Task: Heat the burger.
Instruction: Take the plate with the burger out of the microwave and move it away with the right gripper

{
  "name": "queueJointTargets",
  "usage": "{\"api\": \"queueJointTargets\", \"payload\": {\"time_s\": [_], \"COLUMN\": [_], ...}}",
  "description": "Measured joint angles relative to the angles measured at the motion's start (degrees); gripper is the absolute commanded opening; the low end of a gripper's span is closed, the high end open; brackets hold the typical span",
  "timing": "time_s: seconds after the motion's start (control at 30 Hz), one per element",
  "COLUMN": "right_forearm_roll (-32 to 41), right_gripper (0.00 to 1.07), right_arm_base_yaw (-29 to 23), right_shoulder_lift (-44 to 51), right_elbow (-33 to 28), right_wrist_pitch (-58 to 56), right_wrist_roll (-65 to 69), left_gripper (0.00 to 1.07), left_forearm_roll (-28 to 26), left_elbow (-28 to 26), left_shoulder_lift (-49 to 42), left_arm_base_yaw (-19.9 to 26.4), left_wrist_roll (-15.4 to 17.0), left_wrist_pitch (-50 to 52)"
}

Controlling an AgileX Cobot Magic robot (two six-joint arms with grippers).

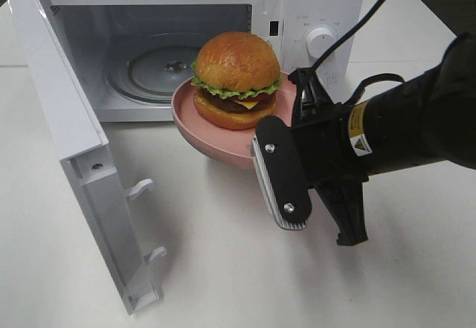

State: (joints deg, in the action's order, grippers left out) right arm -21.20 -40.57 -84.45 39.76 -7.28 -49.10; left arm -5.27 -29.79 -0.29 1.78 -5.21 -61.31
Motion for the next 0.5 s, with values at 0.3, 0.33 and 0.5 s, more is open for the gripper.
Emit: {"api": "queueJointTargets", "payload": {"time_s": [0.3, 0.33, 0.5], "right_forearm_roll": [0.0, 0.0, -0.6], "right_gripper": [0.00, 0.00, 0.00], "right_arm_base_yaw": [0.1, 0.1, 0.1], "right_shoulder_lift": [7.6, 9.5, 14.3], "right_elbow": [-6.1, -7.3, -9.5], "right_wrist_pitch": [-0.4, -1.3, -4.6], "right_wrist_roll": [0.0, 0.0, 0.0], "left_gripper": [0.98, 0.98, 0.98], "left_forearm_roll": [0.0, 0.0, 0.0], "left_elbow": [0.0, 0.0, 0.0], "left_shoulder_lift": [0.0, 0.0, 0.0], "left_arm_base_yaw": [0.0, 0.0, 0.0], "left_wrist_roll": [0.0, 0.0, 0.0], "left_wrist_pitch": [0.0, 0.0, 0.0]}}
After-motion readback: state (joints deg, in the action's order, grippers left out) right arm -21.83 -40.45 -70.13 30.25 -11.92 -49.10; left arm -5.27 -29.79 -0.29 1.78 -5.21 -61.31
